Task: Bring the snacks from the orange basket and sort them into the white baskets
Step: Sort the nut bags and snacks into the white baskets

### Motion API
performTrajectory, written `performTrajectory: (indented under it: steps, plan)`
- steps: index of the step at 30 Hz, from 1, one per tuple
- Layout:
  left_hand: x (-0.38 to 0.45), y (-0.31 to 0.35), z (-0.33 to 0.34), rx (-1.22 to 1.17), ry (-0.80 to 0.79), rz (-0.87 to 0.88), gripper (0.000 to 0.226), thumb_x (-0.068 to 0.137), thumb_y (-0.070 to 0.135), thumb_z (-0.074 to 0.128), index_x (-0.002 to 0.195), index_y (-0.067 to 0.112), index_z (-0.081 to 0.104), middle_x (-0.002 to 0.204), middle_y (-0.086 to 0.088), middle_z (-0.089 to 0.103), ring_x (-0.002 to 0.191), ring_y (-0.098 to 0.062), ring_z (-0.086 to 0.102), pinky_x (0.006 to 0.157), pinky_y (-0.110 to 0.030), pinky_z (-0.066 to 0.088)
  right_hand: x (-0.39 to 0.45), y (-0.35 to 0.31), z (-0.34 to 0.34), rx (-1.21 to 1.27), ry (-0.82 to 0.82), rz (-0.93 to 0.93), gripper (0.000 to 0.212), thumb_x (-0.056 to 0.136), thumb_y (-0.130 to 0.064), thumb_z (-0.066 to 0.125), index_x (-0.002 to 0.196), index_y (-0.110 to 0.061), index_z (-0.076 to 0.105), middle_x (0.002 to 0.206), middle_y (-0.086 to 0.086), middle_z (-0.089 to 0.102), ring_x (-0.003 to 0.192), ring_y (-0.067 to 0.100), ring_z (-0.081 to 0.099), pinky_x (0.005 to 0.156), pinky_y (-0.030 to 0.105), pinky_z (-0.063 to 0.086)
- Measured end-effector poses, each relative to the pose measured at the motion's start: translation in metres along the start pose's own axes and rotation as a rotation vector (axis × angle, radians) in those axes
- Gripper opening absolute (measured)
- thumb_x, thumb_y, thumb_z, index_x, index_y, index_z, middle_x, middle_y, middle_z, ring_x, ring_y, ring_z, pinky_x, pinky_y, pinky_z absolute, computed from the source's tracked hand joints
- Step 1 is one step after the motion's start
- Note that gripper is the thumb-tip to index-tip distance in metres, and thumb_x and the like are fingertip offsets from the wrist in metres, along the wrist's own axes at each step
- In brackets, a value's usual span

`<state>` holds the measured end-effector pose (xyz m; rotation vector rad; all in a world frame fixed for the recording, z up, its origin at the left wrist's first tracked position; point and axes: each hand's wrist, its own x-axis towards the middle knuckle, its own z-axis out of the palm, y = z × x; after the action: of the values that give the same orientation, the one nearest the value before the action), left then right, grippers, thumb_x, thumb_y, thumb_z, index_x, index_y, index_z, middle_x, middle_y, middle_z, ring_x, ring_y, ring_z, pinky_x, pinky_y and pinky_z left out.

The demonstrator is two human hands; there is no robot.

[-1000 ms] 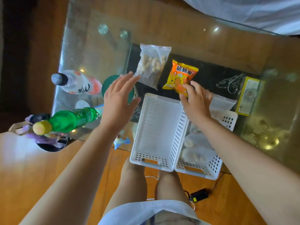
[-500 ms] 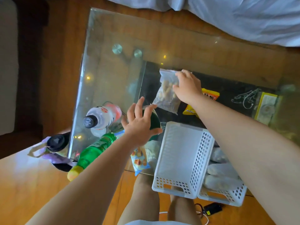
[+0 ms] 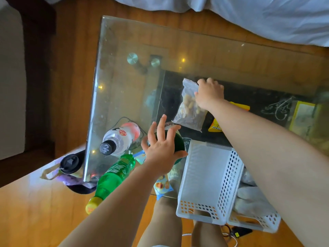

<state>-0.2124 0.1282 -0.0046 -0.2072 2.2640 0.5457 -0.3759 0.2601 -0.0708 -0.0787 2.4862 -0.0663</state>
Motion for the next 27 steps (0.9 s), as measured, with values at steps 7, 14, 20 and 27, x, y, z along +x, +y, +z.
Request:
performTrajectory:
  steps: [7,14,20,27]
  plan:
    - [0.003,-0.001,0.001,0.002,0.001,-0.009,0.071,0.078,0.054,0.061,0.133,0.047,0.016,0.150,0.018,-0.022,0.142,-0.023,-0.016,0.110,-0.061,0.009,-0.026,0.007,0.000,0.124,0.052,0.032,0.019,0.092,-0.015,0.050,0.103,-0.003,0.060,0.096,0.011,0.051,0.096,0.030,0.058,0.071,0.034,0.042]
    - [0.006,-0.002,0.001,0.025,0.045,-0.013,0.073,0.074,0.055,0.065,0.132,0.048,0.020,0.153,0.015,-0.013,0.142,-0.025,-0.007,0.110,-0.058,0.011,-0.081,0.024,-0.009,0.486,0.031,0.016,0.019,0.078,-0.033,0.069,0.081,-0.015,0.069,0.078,0.002,0.062,0.071,0.019,0.055,0.055,0.026,0.041]
    - [0.001,0.006,-0.007,0.041,0.058,-0.063,0.074,0.075,0.051,0.066,0.135,0.042,0.026,0.155,0.003,0.003,0.141,-0.030,0.006,0.110,-0.052,0.015,-0.151,0.047,-0.016,0.894,0.148,0.002,0.021,0.068,-0.023,0.076,0.060,-0.017,0.057,0.052,-0.010,0.045,0.053,0.005,0.040,0.049,0.023,0.031]
    - [-0.032,0.056,0.004,0.216,0.266,-0.076,0.070,0.083,0.027,0.063,0.143,0.026,0.027,0.154,-0.005,0.016,0.140,-0.030,0.018,0.111,-0.050,0.016,-0.250,0.110,-0.039,1.287,0.298,0.007,0.020,0.071,-0.018,0.075,0.076,0.000,0.067,0.074,0.019,0.066,0.065,0.019,0.055,0.060,0.031,0.043]
